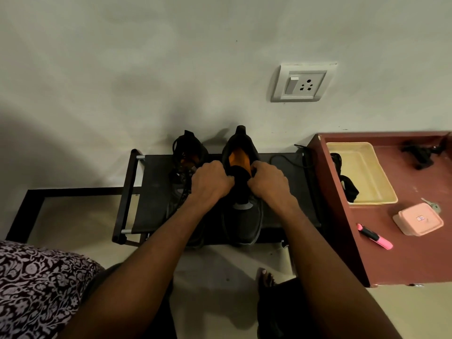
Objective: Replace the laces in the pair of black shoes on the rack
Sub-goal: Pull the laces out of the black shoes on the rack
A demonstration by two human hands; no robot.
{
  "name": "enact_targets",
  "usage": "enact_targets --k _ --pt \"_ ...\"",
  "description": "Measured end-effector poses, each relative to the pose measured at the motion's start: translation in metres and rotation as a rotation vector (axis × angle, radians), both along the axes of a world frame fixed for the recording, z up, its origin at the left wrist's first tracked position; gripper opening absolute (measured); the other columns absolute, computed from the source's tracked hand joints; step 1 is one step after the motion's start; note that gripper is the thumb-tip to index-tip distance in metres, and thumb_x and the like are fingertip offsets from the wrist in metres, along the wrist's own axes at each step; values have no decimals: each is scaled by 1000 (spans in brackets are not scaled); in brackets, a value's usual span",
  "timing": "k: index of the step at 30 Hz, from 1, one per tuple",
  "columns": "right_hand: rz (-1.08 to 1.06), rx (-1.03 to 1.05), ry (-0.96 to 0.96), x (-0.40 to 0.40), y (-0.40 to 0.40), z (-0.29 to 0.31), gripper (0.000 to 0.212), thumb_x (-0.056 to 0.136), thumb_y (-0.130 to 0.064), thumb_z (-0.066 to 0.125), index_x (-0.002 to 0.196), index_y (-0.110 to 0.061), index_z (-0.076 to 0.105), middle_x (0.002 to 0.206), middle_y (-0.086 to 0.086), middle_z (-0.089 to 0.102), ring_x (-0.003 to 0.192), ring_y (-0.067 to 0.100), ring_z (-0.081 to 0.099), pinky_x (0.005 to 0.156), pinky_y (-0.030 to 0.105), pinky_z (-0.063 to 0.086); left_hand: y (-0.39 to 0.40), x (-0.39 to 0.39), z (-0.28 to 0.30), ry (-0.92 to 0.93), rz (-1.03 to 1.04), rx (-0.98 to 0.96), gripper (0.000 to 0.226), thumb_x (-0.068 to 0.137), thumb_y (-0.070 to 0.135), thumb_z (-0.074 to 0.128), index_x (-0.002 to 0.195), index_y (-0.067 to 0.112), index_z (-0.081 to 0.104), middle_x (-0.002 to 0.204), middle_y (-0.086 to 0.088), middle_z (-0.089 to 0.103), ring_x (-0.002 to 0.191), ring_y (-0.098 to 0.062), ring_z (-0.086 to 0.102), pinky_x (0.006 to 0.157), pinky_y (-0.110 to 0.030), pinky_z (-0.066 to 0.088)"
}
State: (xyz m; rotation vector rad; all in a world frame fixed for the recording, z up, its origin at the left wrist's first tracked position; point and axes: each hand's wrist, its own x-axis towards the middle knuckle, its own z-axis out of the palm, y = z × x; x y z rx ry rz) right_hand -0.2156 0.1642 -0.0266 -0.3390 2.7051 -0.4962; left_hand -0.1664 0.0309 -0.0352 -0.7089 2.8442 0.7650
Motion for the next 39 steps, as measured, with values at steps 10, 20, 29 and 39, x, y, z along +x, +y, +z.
enact_targets --k 10,20,29,39 --pt "-128 -59 30 0 4 -4 29 86 -9 56 113 -15 65 116 10 59 103 31 54 84 41 47 -17 2 -4 -39 14 107 17 85 23 65 80 7 59 73 -8 60 71 -28 62 59 -35 50" --pt "445 164 17 7 -16 -12 31 94 -21 56 122 -26 68 168 -1 -2 153 27 -13 121 53 -4 -18 0 -2 -72 -48 243 23 94 28 61 86 7 66 67 -7 71 58 -21 71 63 -36 61" --pt "-246 -206 -34 -14 11 -6 29 87 -37 70 95 -13 56 105 11 64 98 34 63 77 39 50 3 -2 -7 209 -397 30 29 91 29 67 116 14 71 139 -5 52 141 -29 30 116 -34 18" --pt "-230 -111 -13 -7 8 4 11 89 -19 57 93 -9 56 93 10 59 87 32 57 72 35 43 13 2 -16 110 -443 66 17 89 26 71 97 13 79 157 -7 31 147 -29 8 123 -39 7"
